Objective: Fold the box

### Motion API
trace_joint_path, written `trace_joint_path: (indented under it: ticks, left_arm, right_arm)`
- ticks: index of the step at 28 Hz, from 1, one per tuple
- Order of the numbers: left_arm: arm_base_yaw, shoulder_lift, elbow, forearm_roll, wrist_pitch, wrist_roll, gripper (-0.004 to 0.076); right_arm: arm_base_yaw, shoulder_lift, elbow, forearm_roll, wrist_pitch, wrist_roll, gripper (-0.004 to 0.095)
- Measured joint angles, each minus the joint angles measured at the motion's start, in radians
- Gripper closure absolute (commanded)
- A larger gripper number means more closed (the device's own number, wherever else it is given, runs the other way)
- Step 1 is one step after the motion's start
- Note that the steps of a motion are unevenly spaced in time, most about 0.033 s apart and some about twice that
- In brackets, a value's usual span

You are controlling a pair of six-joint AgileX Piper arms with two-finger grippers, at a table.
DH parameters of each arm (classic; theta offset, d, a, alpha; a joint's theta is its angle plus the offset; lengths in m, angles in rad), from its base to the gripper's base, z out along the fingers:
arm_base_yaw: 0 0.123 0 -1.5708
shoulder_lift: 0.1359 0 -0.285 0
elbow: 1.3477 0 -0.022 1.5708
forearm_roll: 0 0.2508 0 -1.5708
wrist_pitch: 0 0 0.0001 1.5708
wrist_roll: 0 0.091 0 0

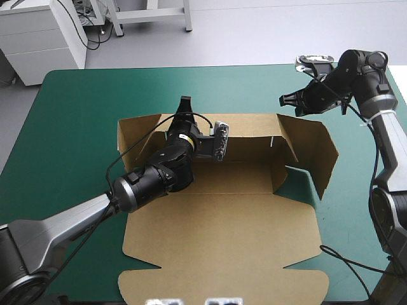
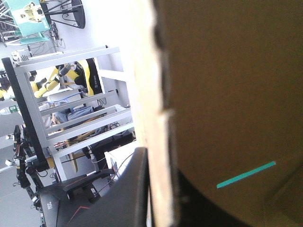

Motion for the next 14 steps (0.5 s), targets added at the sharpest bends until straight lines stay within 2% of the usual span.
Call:
trace_joint_path:
  ticks: [9,14]
  left_arm:
    - [0.0,0.0,0.0,-0.001,0.001,0.0,0.0731]
    - [0.0,0.0,0.0,-0.001,0.001,-0.001,0.0731]
  right_arm:
    - [0.0,-0.057,0.151,0.032,-0.003,-0.06,0.0927]
    - [0.0,-0.158,0.306,0.073,-0.055,-0.127,0.0927]
